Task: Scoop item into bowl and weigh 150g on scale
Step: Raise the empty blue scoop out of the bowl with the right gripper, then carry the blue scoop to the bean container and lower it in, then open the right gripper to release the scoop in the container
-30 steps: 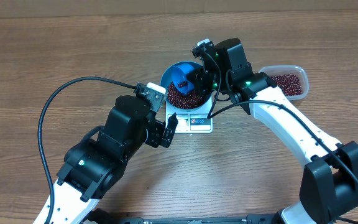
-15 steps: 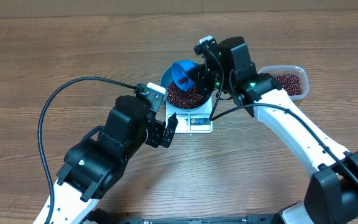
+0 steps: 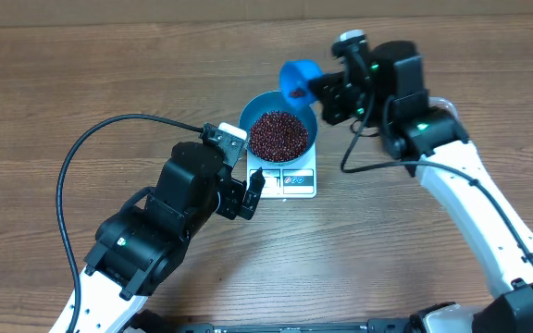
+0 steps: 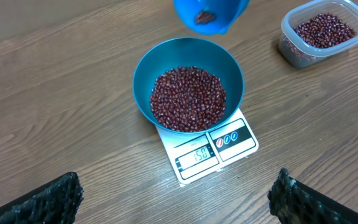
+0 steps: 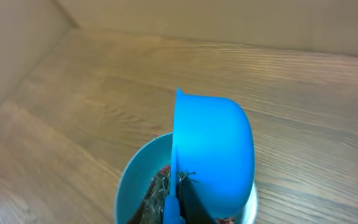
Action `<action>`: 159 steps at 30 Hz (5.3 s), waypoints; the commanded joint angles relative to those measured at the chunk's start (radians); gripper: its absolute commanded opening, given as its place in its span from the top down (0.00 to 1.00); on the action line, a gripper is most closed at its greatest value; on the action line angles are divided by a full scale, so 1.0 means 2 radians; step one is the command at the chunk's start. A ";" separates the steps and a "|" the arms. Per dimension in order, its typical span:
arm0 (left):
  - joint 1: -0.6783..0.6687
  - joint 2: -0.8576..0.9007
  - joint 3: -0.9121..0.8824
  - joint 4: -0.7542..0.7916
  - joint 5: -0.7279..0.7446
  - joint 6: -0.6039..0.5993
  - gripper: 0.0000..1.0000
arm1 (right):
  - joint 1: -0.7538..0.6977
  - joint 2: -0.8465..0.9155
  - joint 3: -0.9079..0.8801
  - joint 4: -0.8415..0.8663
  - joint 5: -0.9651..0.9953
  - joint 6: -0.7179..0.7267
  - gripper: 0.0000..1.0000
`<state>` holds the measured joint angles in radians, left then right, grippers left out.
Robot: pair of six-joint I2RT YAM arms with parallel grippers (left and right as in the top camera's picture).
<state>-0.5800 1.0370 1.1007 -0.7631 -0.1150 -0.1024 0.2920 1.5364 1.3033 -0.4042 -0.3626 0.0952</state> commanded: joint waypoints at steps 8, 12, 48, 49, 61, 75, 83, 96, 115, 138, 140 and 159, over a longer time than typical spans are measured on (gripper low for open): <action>0.002 -0.002 0.002 0.001 0.004 -0.005 0.00 | -0.135 -0.014 0.014 -0.011 -0.065 0.046 0.96; 0.002 -0.002 0.002 0.002 0.004 -0.005 0.00 | -0.185 -0.014 0.014 -0.038 -0.064 0.018 0.96; 0.002 -0.002 0.002 0.001 0.004 -0.005 0.00 | -0.135 -0.014 0.014 -0.156 0.315 -0.146 0.96; 0.002 -0.002 0.002 0.002 0.004 -0.005 0.01 | -0.141 -0.014 0.014 -0.157 0.303 -0.070 0.96; 0.002 -0.002 0.002 0.002 0.004 -0.005 0.00 | -0.157 0.013 0.013 -0.158 0.237 0.392 0.96; 0.002 -0.002 0.002 0.002 0.004 -0.005 0.00 | -0.157 0.068 0.012 -0.156 0.238 0.476 0.00; 0.002 -0.002 0.002 0.001 0.004 -0.005 0.00 | -0.158 0.049 0.014 -0.192 0.258 0.419 0.00; 0.002 -0.002 0.002 0.001 0.004 -0.005 0.00 | -0.157 -0.110 0.014 -0.275 0.364 0.394 0.00; 0.002 -0.002 0.002 0.002 0.004 -0.005 0.00 | -0.157 -0.141 0.013 -0.348 0.318 -0.024 0.00; 0.002 -0.002 0.002 0.001 0.004 -0.005 0.01 | -0.157 -0.132 0.013 -0.332 0.294 -0.024 0.00; 0.002 -0.002 0.002 0.001 0.004 -0.005 0.00 | -0.157 -0.132 0.013 -0.332 0.294 -0.024 0.00; 0.002 -0.002 0.002 0.001 0.004 -0.005 0.01 | -0.157 -0.132 0.013 -0.332 0.294 -0.024 0.00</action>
<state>-0.5800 1.0370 1.1007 -0.7635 -0.1150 -0.1024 -0.0200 1.2728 1.3056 -1.0737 0.2348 0.0628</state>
